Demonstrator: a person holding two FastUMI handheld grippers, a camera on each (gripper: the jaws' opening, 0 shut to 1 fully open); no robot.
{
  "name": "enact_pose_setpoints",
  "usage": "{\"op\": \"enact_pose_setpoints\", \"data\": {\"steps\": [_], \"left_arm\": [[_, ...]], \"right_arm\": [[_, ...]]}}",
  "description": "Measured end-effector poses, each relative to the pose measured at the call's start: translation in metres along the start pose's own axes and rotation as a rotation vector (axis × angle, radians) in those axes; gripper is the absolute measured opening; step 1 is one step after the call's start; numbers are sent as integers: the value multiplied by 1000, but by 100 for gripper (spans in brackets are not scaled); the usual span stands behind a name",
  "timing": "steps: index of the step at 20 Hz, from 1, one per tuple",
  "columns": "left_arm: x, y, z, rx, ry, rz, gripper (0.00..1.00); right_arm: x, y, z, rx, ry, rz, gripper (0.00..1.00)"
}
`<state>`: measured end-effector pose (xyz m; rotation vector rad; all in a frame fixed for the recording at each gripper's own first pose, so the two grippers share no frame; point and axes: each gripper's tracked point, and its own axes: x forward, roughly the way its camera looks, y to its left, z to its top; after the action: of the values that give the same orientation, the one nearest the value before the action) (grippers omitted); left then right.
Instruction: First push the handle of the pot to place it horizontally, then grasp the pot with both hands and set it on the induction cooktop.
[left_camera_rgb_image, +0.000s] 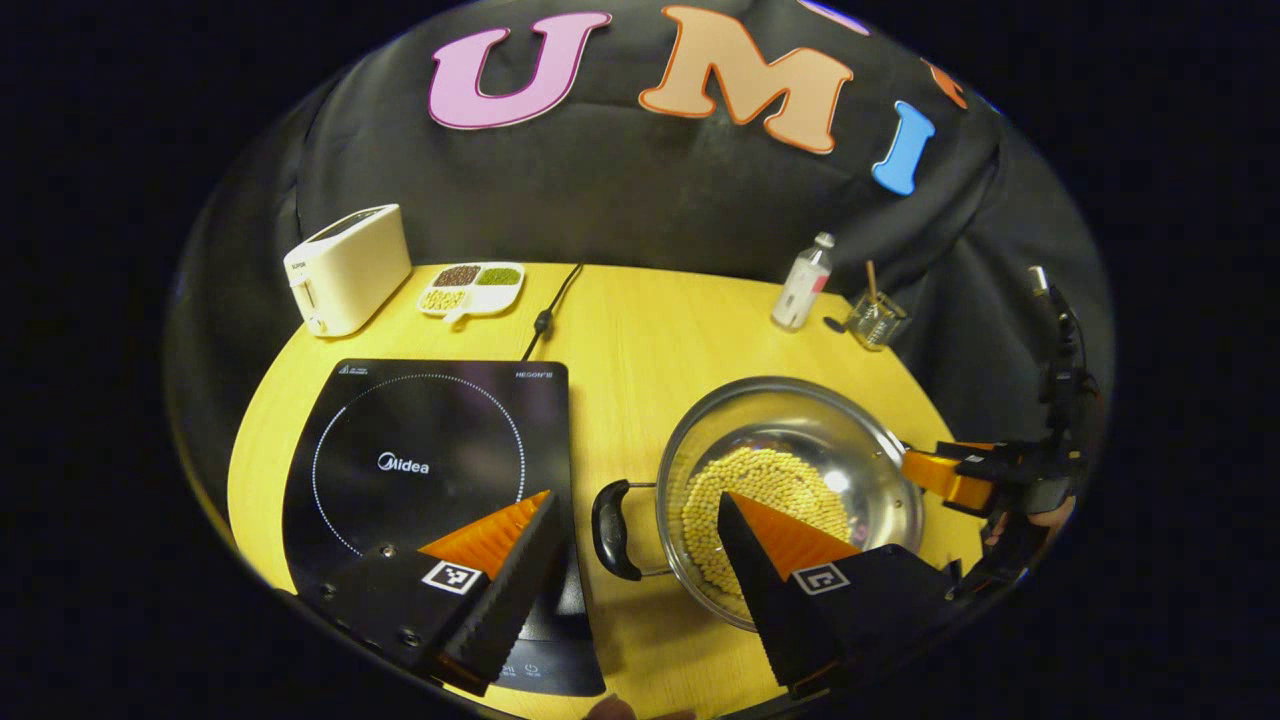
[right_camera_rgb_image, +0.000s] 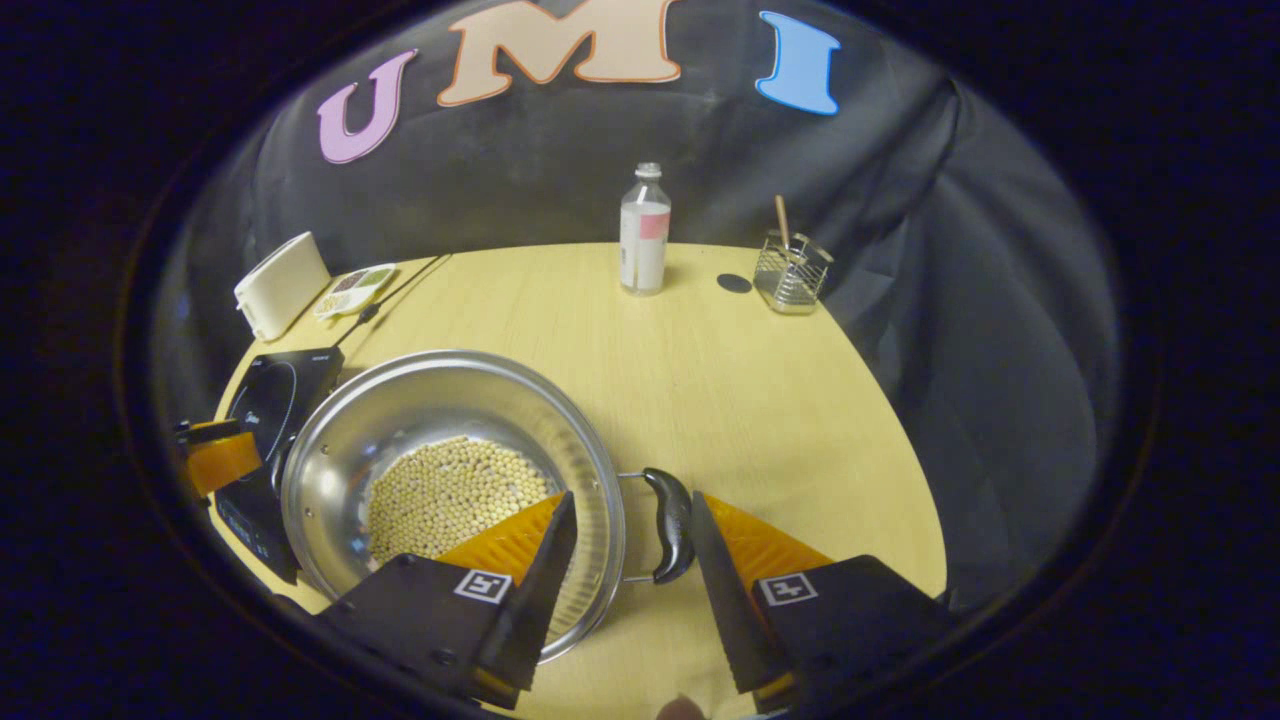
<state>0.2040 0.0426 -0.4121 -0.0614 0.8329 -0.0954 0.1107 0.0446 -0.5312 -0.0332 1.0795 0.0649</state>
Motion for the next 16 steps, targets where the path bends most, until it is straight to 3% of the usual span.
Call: {"op": "enact_pose_setpoints", "data": {"steps": [6,8,9,10,11,13,16], "left_arm": [[32,-10,-30,41,96,17,99],[39,-10,-37,36,121,36,91],[41,-10,-38,28,121,43,91],[44,-11,-36,29,111,46,97],[47,-12,-38,26,120,48,91],[53,-13,-40,47,131,55,91],[61,-6,-42,68,153,81,86]], "right_arm": [[21,-10,-21,11,71,46,73],[24,-9,-23,34,84,65,77],[26,-9,-26,41,90,73,77],[29,-7,-26,45,94,85,77],[26,-6,-25,53,98,93,77],[32,-2,-29,59,112,100,66],[32,-4,-28,100,126,100,63]]}}
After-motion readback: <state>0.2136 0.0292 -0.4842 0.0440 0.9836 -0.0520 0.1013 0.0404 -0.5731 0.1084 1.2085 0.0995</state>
